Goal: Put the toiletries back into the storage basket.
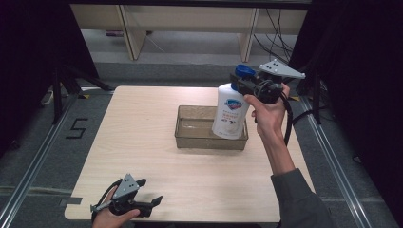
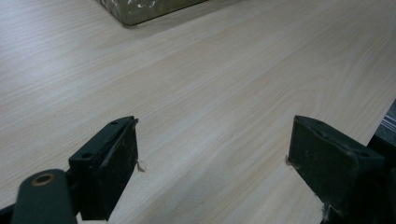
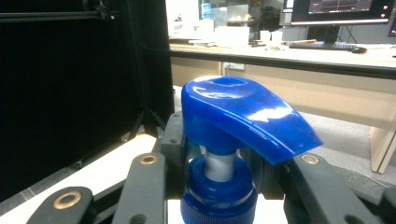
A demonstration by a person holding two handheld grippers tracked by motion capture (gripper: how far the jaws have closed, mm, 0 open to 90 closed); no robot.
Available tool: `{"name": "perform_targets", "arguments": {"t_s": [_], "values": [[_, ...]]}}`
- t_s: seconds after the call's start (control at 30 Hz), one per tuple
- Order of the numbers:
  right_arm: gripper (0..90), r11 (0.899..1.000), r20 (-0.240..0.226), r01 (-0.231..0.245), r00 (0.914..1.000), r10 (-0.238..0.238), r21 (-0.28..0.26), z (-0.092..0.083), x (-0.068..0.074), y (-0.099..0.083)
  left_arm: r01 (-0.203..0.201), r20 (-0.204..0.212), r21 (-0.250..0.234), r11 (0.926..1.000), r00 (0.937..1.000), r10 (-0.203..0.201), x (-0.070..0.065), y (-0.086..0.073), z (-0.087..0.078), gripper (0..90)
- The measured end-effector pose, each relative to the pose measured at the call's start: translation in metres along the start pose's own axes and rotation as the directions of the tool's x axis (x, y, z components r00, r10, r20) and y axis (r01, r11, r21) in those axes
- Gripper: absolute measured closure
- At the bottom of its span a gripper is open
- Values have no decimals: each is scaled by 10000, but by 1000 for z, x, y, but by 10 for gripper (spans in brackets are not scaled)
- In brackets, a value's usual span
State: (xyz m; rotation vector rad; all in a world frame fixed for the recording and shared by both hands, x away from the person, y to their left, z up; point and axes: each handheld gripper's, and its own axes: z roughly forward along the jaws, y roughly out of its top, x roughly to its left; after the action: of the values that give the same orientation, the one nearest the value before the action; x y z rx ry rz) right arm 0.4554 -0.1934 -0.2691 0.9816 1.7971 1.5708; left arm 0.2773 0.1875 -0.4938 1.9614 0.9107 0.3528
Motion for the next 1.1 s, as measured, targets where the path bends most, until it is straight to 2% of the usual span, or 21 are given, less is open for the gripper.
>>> {"name": "perform_targets", "arguments": {"t_s": [0.13, 0.2, 0.23, 0.5, 0.63, 0.67, 0.73, 0.87, 1.0, 1.03, 1.1], "values": [[624, 9998, 205, 3, 9998, -7, 190, 5, -4, -2, -16, -18, 34, 10000, 10000, 16, 1, 0, -1, 154], [625, 9996, 316, 159, 9994, -166, 220, 6, -6, -3, -11, -12, 30, 10000, 10000, 11, 1, 0, 0, 154], [625, 9996, 261, 8, 9997, -15, 285, 7, -6, -3, 27, -1, 2, 10000, 10000, -27, 0, 0, 0, 154], [625, 9996, 307, -22, 9995, 14, 284, 14, -15, -11, 186, -23, -7, 9998, 9998, -186, 0, 0, 0, 155], [624, 9991, 399, -179, 9991, 164, 376, 17, -18, -16, 87, -54, 123, 9999, 9999, -86, 0, 0, -2, 155], [624, 9989, 490, -218, 9986, 197, 424, 17, -20, -17, -53, -96, 83, 10000, 9999, 54, 0, 1, -2, 155], [624, 9988, 452, -248, 9987, 229, 418, 19, -22, -20, 8, 40, 13, 10000, 10000, -8, 0, 0, -1, 156], [624, 9987, 563, -150, 9983, 123, 487, 20, -24, -25, -10, -67, 93, 10000, 10000, 11, 0, 0, -1, 156], [623, 9977, 568, -336, 9979, 303, 581, 20, -27, -30, -8, -76, 87, 10000, 10000, 9, 0, 0, -1, 156], [623, 9979, 646, -196, 9978, 156, 624, 19, -28, -31, -11, -79, 96, 10000, 10000, 12, 0, 0, -1, 156], [624, 9972, 625, -284, 9978, 241, 697, 19, -27, -33, 42, -93, 90, 10000, 9999, -41, 0, 0, -1, 156]]}}
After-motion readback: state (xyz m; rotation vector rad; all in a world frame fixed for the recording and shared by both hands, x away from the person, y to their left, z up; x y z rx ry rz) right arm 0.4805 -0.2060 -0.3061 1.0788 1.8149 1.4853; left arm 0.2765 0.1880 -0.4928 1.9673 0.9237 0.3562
